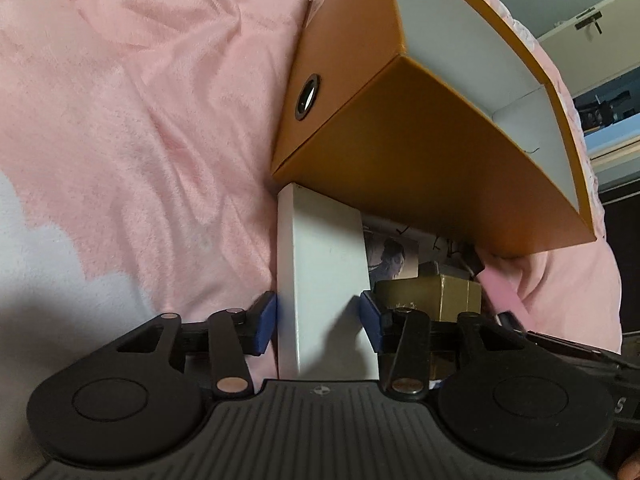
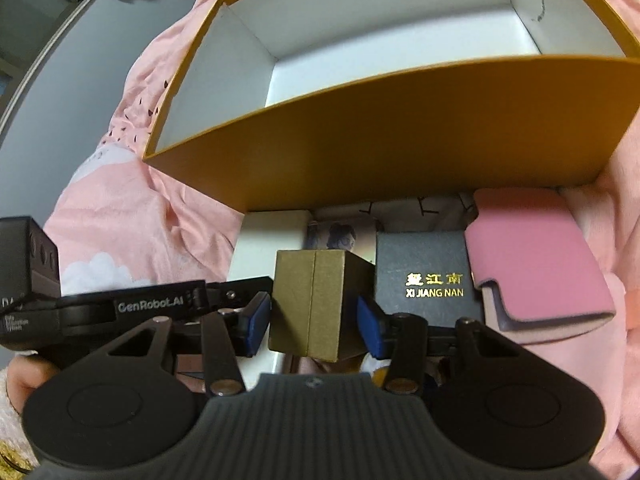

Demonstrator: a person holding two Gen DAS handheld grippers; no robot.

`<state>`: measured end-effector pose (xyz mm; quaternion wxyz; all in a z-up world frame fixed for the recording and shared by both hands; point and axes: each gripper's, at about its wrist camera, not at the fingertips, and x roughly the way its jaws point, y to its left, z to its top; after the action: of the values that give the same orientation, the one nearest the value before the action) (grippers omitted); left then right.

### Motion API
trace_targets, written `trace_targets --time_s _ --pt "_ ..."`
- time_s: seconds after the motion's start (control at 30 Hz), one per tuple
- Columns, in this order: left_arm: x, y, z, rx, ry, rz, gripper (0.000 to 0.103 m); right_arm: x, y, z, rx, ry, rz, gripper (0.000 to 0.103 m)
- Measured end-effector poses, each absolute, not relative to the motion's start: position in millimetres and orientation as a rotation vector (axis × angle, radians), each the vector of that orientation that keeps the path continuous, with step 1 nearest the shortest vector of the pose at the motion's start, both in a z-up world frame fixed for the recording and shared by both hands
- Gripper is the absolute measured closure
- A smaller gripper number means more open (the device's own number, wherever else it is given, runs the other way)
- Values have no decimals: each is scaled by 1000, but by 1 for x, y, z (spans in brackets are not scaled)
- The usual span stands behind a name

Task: Organize objects
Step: 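Grasp the long white box with the left tool while the right tool holds the gold box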

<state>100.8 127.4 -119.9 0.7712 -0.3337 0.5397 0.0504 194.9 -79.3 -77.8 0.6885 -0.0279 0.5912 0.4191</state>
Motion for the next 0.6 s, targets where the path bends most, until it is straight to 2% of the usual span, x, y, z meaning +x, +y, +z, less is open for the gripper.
trace_targets --time_s 0.1,0.27,0.4,0.6 --pt "99 131 -119 -749 1161 115 57 189 -72 -76 -127 1309 938 42" --pt "92 136 -108 -773 1134 119 68 176 -66 -72 -261 1245 923 42" --pt "91 137 -102 -788 1127 110 68 180 -70 -71 -226 1257 922 48" --pt "98 131 -117 -793 1187 139 65 187 -70 -73 -182 1281 901 48"
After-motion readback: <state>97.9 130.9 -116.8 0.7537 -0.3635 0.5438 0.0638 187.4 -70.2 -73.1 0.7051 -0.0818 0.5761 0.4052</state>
